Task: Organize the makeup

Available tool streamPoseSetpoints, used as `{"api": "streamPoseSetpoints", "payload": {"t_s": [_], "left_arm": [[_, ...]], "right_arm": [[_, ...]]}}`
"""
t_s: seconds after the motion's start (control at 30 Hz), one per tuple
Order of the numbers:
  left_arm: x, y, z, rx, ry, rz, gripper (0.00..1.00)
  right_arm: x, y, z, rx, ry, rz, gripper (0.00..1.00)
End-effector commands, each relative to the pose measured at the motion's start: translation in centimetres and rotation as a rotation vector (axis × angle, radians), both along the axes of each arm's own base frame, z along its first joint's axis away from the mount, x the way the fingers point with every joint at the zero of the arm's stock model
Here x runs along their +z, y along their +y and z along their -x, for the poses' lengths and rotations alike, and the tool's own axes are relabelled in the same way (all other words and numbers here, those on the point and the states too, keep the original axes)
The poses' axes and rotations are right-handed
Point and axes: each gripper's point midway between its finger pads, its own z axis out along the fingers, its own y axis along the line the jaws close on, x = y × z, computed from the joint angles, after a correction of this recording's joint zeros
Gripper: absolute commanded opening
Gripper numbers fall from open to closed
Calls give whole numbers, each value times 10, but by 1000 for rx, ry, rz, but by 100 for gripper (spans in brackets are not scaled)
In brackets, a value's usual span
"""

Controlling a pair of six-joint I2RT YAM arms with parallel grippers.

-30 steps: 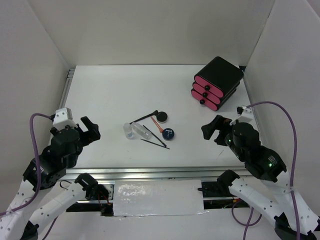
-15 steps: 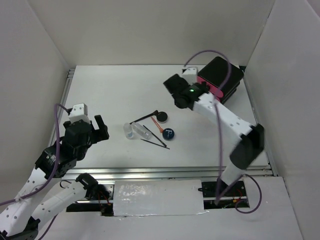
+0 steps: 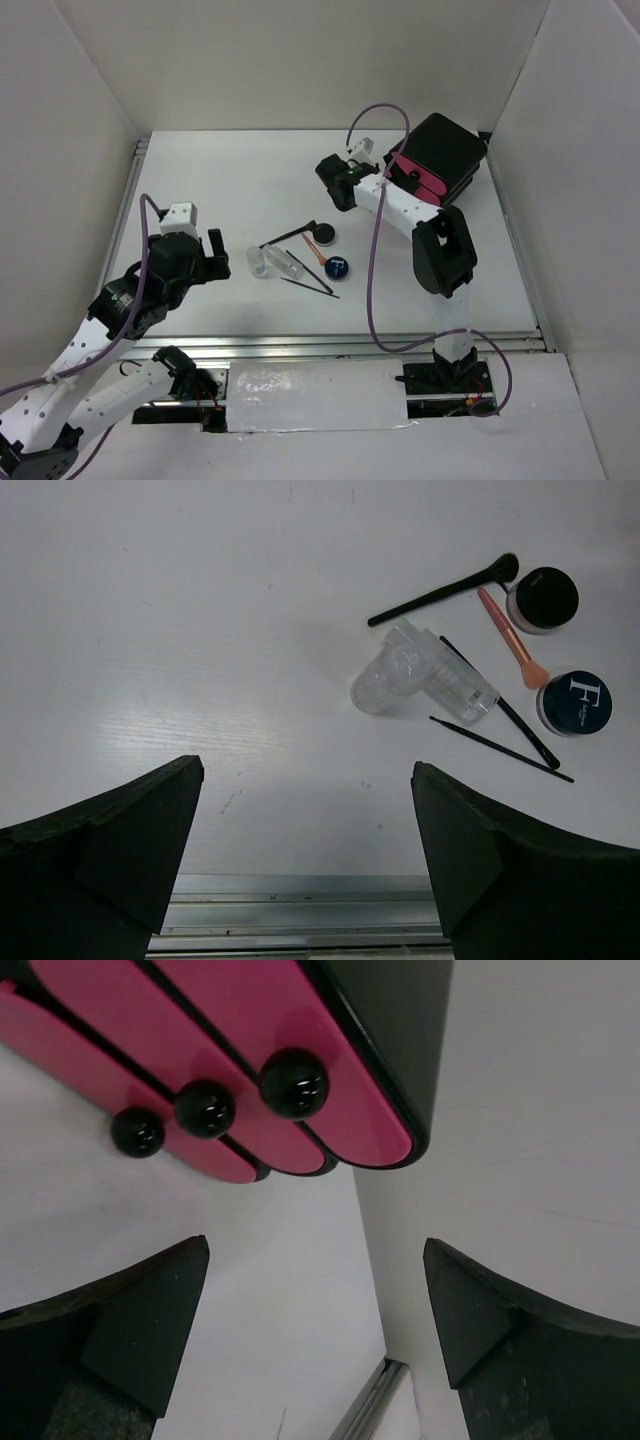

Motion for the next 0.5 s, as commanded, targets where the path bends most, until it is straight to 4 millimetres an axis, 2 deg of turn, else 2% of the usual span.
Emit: {"api": "streamPoseSetpoints", "payload": {"t_s": [0.0,0.23,0.33,0.37,0.4,0.47], "left_arm": [[6,-10,-4,-52,-20,4,99],[3,-17,-3,-79,-6,-3,99],[3,-17,-2,-77,-10,0,99],[3,-17,-2,-77,-10,-1,99],[4,-16,-1,-77,-14,2,99],[4,-18,0,-85,-16,4,99]], "right_arm": [[15,-11,-14,-18,-70,66,95],[16,-32,-31,-54,-90,104,90],[21,-33,-37,-46,-121,102,86],[17,-34,-36,-43,-117,112,85],[23,-33,-42,-35,-148,112,83],[19,-33,-43,-19,-141,133,82]]}}
